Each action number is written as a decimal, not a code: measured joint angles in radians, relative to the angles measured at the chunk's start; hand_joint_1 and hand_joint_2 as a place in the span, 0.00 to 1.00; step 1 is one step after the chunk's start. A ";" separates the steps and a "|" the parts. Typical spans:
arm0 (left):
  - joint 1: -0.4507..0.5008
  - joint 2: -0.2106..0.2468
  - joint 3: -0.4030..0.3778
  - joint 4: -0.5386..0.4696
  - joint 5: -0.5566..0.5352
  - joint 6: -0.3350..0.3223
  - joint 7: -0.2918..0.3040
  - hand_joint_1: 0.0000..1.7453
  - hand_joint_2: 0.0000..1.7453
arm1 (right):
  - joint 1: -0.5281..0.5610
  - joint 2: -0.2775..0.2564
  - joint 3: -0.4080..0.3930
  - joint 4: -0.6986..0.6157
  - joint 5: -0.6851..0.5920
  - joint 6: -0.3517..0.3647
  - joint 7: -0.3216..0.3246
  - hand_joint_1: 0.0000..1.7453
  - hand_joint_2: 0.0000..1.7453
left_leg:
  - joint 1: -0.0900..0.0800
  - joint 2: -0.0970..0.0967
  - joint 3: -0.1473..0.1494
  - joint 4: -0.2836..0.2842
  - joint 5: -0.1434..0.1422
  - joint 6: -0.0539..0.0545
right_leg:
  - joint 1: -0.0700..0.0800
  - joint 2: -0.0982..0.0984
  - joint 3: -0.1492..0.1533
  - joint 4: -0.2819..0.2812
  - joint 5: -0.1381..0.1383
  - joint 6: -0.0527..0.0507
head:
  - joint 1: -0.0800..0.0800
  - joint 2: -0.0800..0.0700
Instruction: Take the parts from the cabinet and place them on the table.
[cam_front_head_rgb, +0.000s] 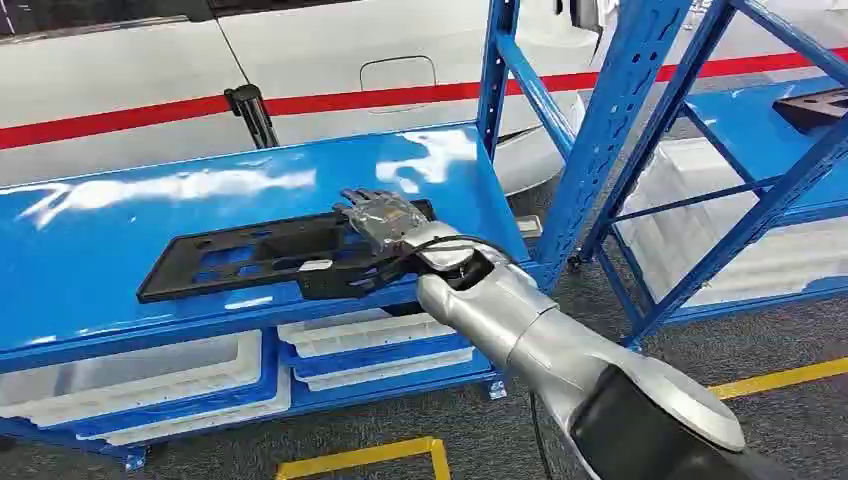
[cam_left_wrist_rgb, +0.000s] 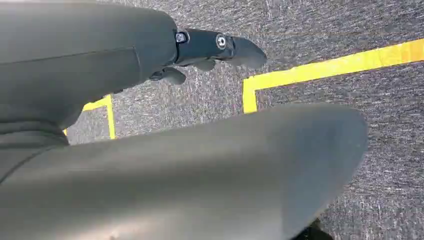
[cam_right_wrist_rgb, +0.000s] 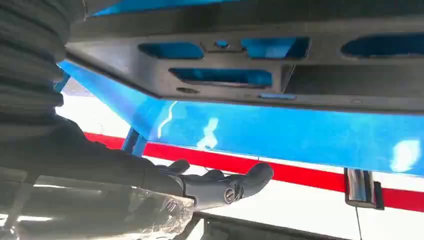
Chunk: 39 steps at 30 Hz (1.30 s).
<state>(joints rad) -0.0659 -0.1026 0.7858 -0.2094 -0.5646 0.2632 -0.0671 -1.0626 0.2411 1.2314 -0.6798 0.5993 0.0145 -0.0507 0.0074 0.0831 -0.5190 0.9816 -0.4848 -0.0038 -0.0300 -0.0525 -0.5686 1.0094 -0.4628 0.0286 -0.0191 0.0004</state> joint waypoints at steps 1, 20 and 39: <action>0.000 0.000 0.000 0.000 0.000 0.000 0.000 0.00 0.00 | -0.001 0.000 -0.003 0.000 0.000 0.004 0.000 0.00 1.00 | 0.000 0.000 0.000 0.000 0.000 0.000 | 0.000 0.000 0.000 0.000 0.000 0.000 | 0.000 0.000; -0.001 0.001 0.018 0.000 0.000 0.002 -0.010 0.00 0.00 | 0.050 0.022 0.007 0.086 0.006 0.013 -0.020 0.00 1.00 | 0.000 0.000 0.000 0.000 0.000 0.000 | 0.000 0.000 0.000 0.000 0.000 0.000 | 0.000 0.000; -0.001 -0.008 0.019 0.000 -0.011 0.005 -0.047 0.00 0.00 | 0.029 0.048 -0.016 0.163 0.027 -0.042 0.053 0.00 1.00 | 0.000 0.000 0.000 0.000 0.000 0.000 | 0.000 0.000 0.000 0.000 0.000 0.000 | 0.000 0.000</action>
<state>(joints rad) -0.0667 -0.1102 0.8045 -0.2094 -0.5760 0.2678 -0.1144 -1.0338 0.2896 1.2150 -0.5165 0.6264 -0.0279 0.0027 0.0074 0.0832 -0.5190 0.9816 -0.4848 -0.0039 -0.0299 -0.0524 -0.5688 1.0094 -0.4628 0.0286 -0.0191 0.0004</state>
